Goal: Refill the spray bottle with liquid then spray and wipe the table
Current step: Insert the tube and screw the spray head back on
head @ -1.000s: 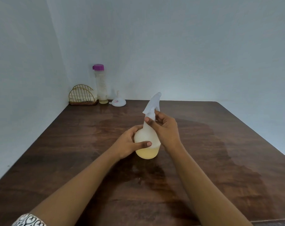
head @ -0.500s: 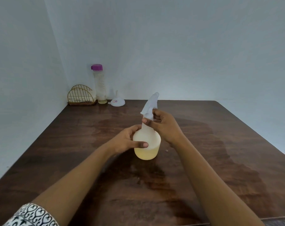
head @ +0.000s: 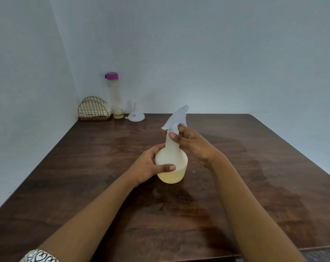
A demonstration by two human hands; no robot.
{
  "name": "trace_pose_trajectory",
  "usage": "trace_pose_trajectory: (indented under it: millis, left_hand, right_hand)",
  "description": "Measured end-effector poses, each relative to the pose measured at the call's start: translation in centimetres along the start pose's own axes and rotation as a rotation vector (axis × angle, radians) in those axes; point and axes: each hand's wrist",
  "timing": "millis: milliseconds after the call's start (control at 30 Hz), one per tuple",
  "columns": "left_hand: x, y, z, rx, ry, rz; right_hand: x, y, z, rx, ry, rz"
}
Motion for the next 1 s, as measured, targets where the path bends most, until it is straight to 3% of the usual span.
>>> trace_pose_trajectory:
  millis: [100,300,400,500,633,700,1000]
  left_hand:
    - [0.1,0.1,-0.3,-0.028,0.014,-0.005]
    - [0.7,0.0,-0.5,-0.070,-0.002,-0.036]
    - [0.8,-0.1,-0.4,-0.094,-0.060,-0.045]
    - [0.9,-0.1,-0.4,-0.068,-0.044,-0.029]
    - [0.5,-0.1,-0.2,-0.034,-0.011,-0.001]
    - [0.4,0.0,-0.2,-0.032,-0.024,0.002]
    - [1.3,-0.1,-0.9,-0.132,-0.055,-0.010]
  right_hand:
    - [-0.6,-0.4,-0.1,-0.019,0.101,0.057]
    - [-2.1,-0.5,-4.0,-0.567,0.448,0.207]
    - [-2.0,-0.3,-5.7,-0.720,0.514,0.260]
    - [-1.8,-0.3,-5.1,-0.677,0.542,0.232]
    - [-0.9,0.0,-1.9,-0.271,0.144,0.086]
    - [-1.0,0.2,-1.3,-0.182,0.106,0.100]
    - [-2.3,-0.4,-4.0,-0.552,0.457,0.287]
Point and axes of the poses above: each hand's wrist, its own y-axis away from the middle knuckle, its own z-axis out of the back of the hand, x = y × z, and after that the axes turned 9 degrees about -y, right-handed
